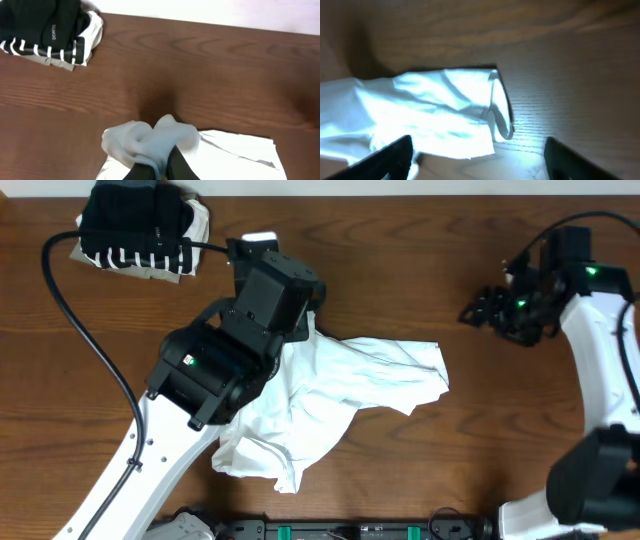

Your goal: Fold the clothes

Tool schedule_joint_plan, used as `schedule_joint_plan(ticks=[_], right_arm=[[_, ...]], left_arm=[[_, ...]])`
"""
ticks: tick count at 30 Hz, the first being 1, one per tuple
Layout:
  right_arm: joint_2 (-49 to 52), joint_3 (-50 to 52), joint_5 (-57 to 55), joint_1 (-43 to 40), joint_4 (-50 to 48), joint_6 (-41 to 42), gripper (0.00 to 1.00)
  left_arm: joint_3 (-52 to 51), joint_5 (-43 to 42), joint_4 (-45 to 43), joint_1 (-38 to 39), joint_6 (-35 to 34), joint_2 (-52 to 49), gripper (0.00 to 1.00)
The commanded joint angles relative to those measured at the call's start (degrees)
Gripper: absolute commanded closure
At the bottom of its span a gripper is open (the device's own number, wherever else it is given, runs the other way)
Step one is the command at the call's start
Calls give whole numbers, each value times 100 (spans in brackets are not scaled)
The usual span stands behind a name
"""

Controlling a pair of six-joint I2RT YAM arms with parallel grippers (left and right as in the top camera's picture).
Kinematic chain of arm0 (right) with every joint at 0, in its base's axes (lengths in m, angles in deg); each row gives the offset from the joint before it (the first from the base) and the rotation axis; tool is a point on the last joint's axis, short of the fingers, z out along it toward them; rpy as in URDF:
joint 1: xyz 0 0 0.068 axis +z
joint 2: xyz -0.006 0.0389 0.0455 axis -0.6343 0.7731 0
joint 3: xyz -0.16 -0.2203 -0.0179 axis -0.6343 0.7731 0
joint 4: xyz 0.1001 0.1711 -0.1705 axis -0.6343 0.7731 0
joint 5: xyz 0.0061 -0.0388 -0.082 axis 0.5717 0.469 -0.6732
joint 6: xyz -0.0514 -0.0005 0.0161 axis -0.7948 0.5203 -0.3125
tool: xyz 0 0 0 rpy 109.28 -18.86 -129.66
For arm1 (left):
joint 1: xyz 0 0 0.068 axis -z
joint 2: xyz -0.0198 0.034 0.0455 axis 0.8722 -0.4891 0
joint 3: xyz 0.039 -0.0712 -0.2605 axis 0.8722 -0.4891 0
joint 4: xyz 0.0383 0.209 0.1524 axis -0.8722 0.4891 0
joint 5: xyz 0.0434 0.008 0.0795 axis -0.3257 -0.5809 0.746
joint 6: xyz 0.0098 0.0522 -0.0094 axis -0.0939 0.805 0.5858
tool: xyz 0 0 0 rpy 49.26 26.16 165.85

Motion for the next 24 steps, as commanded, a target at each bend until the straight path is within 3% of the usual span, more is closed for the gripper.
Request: schedule_joint_plan(ticks=[1,4,9,16,24], right_arm=[[302,-72,363,153,24,-444,15],[682,-72,372,258,96,-435,17],[1106,-72,409,472,404,-391,28],[1158,-63,378,745,575,-350,28],[1158,299,-555,940,566,81,28]], left_arm=[[116,133,57,-7,-55,-15,94],[116,133,92,-4,-57,-15,93],[116,133,210,-7,-118,-15,94],[116,131,245,-4,-212,-15,93],[116,131,291,-4,-225,-15,94]])
